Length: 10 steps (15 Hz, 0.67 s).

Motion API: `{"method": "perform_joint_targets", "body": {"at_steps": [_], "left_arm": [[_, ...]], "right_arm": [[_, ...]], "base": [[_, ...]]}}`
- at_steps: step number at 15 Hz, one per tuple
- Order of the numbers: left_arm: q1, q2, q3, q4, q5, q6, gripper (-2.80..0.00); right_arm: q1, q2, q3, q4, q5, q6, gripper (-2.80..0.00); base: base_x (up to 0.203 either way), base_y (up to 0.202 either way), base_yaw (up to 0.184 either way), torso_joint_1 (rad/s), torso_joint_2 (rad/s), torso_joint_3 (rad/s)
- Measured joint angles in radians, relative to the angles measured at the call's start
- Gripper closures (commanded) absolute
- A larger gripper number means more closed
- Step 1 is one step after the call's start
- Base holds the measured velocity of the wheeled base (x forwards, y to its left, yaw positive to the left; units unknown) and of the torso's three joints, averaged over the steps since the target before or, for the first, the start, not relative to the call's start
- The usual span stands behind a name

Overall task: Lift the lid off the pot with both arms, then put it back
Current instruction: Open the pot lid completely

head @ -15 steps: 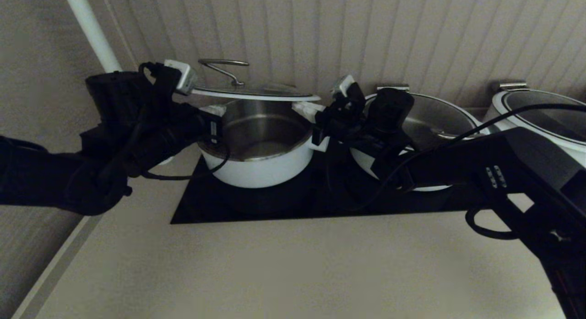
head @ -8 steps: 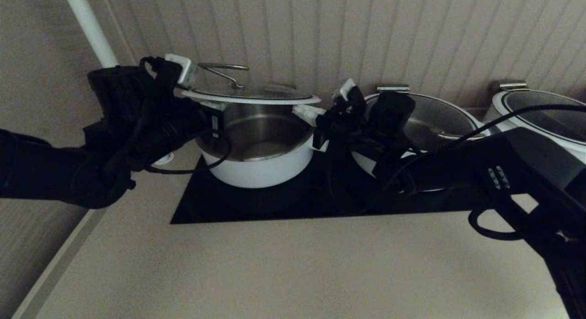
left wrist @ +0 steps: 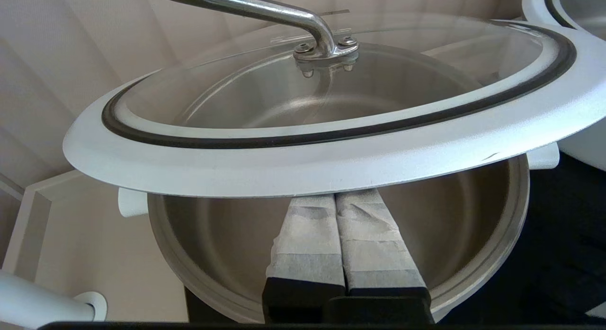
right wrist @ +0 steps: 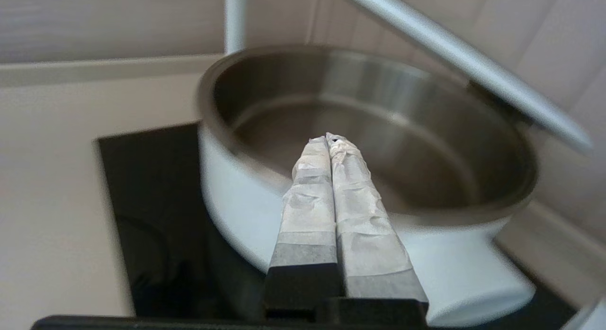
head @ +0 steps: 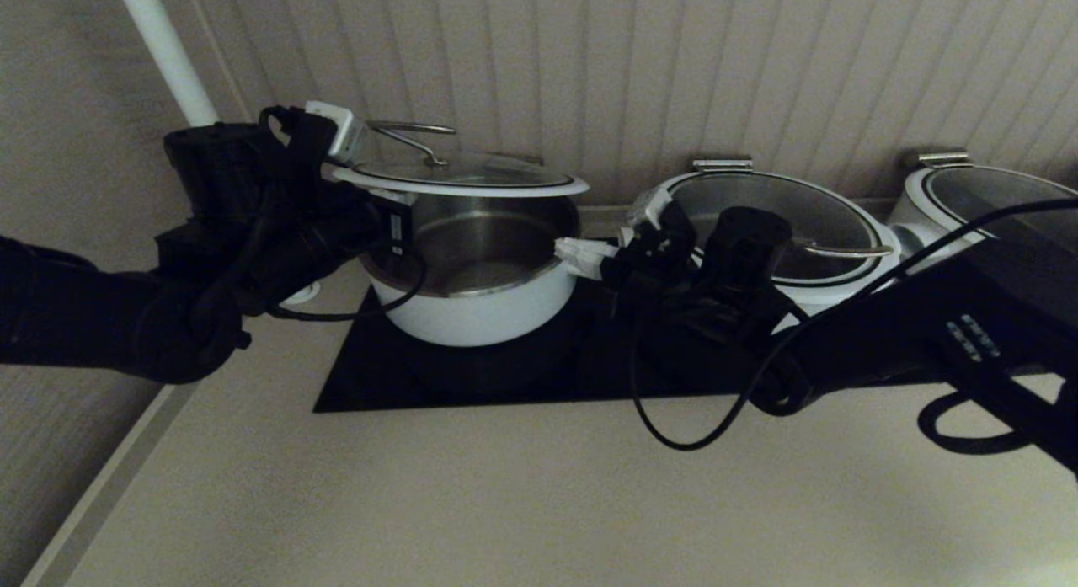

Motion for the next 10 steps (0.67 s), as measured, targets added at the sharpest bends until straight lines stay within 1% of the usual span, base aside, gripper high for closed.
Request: {"method": "perform_joint_targets", "body": {"at_steps": [6,10], "left_arm": [[0.000,-0.006,0.001,0.000,0.000,0.000,0.00],[0.000,-0.010,0.005,0.000,0.000,0.000,0.00]], "right_arm": [[-0.005,-0.176,0.223,0.002,-0.004,0.000,0.00],[-0.033,-0.366,0.428,0.034,-0.008,0.004,0.00]], "base": [[0.000,0.000,0.000,0.000,0.00,0.000],[0.000,0.000,0.000,0.000,0.00,0.000]]}}
